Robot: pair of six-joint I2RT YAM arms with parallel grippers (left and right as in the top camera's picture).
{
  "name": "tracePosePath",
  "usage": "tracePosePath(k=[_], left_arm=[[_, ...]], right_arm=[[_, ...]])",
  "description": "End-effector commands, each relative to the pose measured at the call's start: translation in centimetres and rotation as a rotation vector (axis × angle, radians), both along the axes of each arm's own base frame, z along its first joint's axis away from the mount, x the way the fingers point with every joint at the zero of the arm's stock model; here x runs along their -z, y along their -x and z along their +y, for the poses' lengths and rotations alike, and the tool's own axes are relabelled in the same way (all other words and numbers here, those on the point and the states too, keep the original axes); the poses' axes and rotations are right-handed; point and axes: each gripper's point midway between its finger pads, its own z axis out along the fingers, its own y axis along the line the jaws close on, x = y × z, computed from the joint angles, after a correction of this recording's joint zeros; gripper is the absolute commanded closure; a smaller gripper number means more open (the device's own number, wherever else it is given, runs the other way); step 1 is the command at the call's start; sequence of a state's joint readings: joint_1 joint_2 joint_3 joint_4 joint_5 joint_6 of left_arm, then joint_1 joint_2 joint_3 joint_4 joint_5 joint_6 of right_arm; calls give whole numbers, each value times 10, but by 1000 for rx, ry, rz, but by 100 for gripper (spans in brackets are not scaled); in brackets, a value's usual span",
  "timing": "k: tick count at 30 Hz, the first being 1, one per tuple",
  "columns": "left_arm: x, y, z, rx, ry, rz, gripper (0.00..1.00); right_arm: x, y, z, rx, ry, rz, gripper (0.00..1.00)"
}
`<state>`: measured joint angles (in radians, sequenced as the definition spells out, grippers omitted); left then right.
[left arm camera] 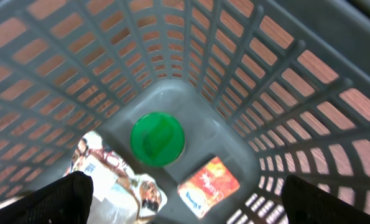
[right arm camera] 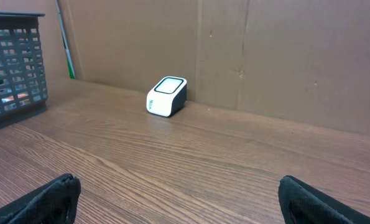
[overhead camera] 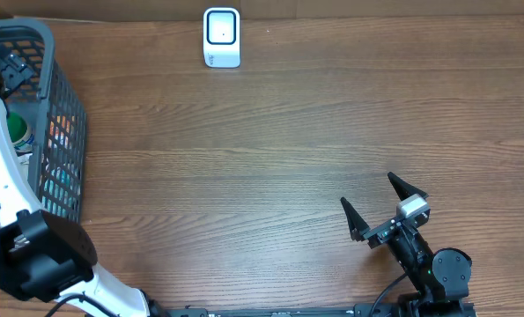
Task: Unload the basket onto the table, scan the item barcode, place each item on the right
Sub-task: 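Move the left gripper into the basket and grasp the green-lidded jar, then lift the jar out and carry it toward the white scanner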
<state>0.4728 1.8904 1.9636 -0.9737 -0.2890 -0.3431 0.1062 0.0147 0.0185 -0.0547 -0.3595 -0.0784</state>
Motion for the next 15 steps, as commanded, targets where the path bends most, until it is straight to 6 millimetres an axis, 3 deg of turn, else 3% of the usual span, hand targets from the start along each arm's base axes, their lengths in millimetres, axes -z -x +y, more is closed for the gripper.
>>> tracePosePath(k=[1, 9, 15], left_arm=[[32, -8, 10, 44, -20, 95, 0], [96, -10, 33, 54, 38, 206, 1], [118, -13, 45, 102, 97, 194, 0]], right_arm=[[2, 1, 1, -6, -3, -1, 0], [2, 1, 1, -6, -3, -1, 0], [2, 1, 1, -6, -3, -1, 0]])
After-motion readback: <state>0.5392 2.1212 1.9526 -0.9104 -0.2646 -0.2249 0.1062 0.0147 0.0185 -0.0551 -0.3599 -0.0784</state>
